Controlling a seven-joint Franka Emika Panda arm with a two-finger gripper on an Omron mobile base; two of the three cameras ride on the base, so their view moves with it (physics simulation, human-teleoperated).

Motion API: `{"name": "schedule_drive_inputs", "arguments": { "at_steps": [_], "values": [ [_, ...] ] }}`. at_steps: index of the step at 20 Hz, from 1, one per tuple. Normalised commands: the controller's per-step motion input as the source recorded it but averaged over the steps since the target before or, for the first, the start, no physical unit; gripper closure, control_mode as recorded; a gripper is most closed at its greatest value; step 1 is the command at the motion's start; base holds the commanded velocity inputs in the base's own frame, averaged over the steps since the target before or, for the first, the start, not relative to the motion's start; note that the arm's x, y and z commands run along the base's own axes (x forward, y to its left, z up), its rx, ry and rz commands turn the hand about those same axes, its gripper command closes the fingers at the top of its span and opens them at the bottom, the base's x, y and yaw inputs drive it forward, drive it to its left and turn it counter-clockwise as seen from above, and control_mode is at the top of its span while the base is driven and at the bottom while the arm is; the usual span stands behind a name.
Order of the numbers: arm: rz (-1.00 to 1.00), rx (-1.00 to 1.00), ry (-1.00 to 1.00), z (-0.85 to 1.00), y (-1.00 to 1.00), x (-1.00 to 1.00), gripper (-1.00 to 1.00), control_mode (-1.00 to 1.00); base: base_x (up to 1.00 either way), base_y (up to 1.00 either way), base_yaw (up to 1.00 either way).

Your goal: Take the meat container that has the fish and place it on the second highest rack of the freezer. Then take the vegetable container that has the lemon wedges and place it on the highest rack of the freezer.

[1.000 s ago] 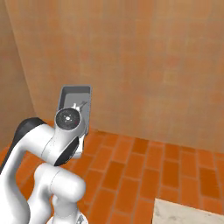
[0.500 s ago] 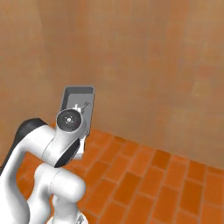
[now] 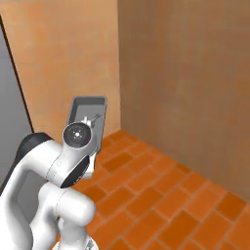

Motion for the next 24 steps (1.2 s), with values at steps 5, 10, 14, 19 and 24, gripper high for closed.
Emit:
{"name": "schedule_drive_inputs", "arguments": {
  "at_steps": [5,10,14,19,24],
  "values": [
    [0.0,0.0,0.0,0.0,0.0,0.0,1.0,1.0,-0.29,0.15,0.59],
    [0.0,0.0,0.0,0.0,0.0,0.0,1.0,1.0,-0.2,0.25,0.61],
    [0.0,0.0,0.0,0.0,0.0,0.0,1.0,1.0,-0.13,0.24,0.59],
    [0.0,0.0,0.0,0.0,0.0,0.0,1.0,1.0,-0.21,0.1,0.57],
    [0.0,0.0,0.0,0.0,0.0,0.0,1.0,1.0,-0.25,0.07,0.56]
  ]
}}
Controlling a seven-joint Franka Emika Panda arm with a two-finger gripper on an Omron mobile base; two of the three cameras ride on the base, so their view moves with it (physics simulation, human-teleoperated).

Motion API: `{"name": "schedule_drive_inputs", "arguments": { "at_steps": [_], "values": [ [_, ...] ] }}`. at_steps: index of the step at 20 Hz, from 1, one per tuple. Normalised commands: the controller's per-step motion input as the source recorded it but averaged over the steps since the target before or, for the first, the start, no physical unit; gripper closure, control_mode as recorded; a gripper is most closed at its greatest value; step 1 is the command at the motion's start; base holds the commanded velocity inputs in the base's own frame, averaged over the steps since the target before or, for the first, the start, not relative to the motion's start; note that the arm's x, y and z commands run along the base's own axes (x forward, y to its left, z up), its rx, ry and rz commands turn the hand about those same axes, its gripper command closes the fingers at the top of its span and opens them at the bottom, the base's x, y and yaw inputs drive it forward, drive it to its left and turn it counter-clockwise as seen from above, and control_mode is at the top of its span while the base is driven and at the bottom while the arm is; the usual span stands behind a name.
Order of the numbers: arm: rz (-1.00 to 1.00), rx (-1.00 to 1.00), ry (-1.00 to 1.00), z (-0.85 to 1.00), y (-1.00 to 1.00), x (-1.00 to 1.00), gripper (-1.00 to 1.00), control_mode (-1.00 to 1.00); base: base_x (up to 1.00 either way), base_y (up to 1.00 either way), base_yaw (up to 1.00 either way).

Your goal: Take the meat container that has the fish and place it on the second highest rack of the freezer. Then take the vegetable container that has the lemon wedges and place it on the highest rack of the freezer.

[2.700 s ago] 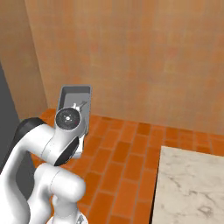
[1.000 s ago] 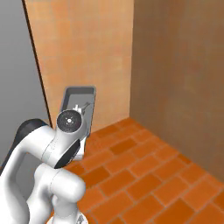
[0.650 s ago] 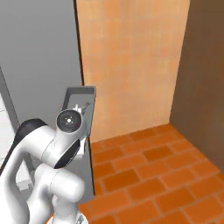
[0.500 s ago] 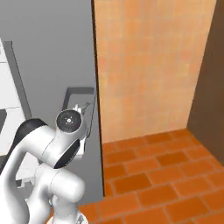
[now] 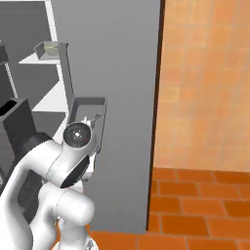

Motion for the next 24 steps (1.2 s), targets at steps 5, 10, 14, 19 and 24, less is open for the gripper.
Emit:
{"name": "schedule_drive_inputs", "arguments": {
  "at_steps": [5,10,14,19,24],
  "values": [
    [0.0,0.0,0.0,0.0,0.0,0.0,1.0,1.0,-0.06,0.24,0.42],
    [0.0,0.0,0.0,0.0,0.0,0.0,1.0,1.0,-0.02,0.49,0.31],
    [0.0,0.0,0.0,0.0,0.0,0.0,1.0,1.0,0.02,0.57,0.35],
    [0.0,0.0,0.0,0.0,0.0,0.0,1.0,1.0,0.18,0.08,0.23],
    [0.0,0.0,0.0,0.0,0.0,0.0,1.0,1.0,0.62,-0.19,0.24]
  ]
}}
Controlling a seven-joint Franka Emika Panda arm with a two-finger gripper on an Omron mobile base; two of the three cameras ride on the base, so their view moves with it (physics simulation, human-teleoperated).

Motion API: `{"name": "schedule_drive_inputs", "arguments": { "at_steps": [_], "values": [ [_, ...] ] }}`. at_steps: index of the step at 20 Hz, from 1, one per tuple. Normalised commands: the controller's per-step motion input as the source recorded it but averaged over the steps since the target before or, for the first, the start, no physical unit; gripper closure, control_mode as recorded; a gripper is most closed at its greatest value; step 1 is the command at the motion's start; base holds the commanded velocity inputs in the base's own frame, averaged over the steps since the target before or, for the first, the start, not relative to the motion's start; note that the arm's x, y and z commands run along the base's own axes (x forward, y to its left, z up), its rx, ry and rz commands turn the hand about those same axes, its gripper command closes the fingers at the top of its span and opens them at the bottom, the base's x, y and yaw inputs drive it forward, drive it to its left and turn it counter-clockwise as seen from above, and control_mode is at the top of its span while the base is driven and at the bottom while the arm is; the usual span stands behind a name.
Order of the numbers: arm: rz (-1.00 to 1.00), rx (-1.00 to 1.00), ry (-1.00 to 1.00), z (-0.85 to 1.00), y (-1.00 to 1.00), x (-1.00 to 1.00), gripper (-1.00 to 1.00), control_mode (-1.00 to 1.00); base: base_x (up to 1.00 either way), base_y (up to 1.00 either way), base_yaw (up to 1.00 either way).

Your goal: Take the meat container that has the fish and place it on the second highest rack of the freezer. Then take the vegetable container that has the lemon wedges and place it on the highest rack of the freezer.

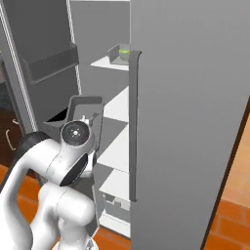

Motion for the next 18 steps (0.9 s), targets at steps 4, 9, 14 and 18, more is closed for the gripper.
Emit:
{"name": "schedule_drive_inputs", "arguments": {
  "at_steps": [4,9,14,18],
  "values": [
    [0.0,0.0,0.0,0.0,0.0,0.0,1.0,1.0,0.52,-0.37,0.25],
    [0.0,0.0,0.0,0.0,0.0,0.0,1.0,1.0,0.48,-0.27,0.15],
    [0.01,0.02,0.0,0.02,-0.06,0.17,1.0,-1.0,0.18,-0.17,0.07],
    [-0.17,0.06,0.05,0.08,0.0,0.48,1.0,-1.0,0.0,0.0,0.0]
  ]
}}
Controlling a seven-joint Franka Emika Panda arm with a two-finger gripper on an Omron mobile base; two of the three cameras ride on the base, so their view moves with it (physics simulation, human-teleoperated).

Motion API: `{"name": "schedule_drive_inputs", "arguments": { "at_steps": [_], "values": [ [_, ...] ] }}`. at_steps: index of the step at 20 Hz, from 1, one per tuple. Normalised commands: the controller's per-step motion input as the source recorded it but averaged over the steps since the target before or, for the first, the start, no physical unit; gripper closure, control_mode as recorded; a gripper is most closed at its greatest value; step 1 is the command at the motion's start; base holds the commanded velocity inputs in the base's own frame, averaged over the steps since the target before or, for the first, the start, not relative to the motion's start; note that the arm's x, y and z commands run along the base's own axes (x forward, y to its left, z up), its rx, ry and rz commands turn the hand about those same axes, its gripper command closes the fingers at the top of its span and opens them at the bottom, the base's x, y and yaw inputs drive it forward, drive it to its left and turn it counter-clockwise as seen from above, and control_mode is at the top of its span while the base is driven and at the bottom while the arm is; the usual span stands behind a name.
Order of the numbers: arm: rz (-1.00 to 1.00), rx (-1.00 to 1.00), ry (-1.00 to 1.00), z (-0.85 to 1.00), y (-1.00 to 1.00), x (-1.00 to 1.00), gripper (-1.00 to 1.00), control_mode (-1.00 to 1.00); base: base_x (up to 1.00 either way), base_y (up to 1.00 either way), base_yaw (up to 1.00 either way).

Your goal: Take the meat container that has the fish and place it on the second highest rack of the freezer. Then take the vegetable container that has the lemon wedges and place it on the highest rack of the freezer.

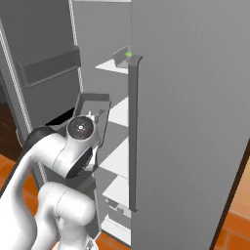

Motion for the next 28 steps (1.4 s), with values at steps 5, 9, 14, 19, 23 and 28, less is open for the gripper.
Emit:
{"name": "schedule_drive_inputs", "arguments": {
  "at_steps": [5,9,14,19,23,28],
  "values": [
    [-0.21,0.06,0.01,0.13,0.0,0.32,1.0,-1.0,0.0,0.0,0.0],
    [-0.04,0.01,0.0,0.09,-0.05,0.29,1.0,-1.0,0.0,0.0,0.0],
    [0.0,0.0,0.07,0.0,-0.22,0.41,1.0,-1.0,0.0,0.0,0.0],
    [-0.01,0.0,0.03,0.12,-0.05,0.4,1.0,-1.0,0.0,0.0,0.0],
    [-0.04,0.0,0.04,0.22,0.0,0.32,1.0,-1.0,0.0,0.0,0.0],
    [-0.05,0.01,0.04,0.17,0.0,0.15,1.0,-1.0,0.0,0.0,0.0]
  ]
}}
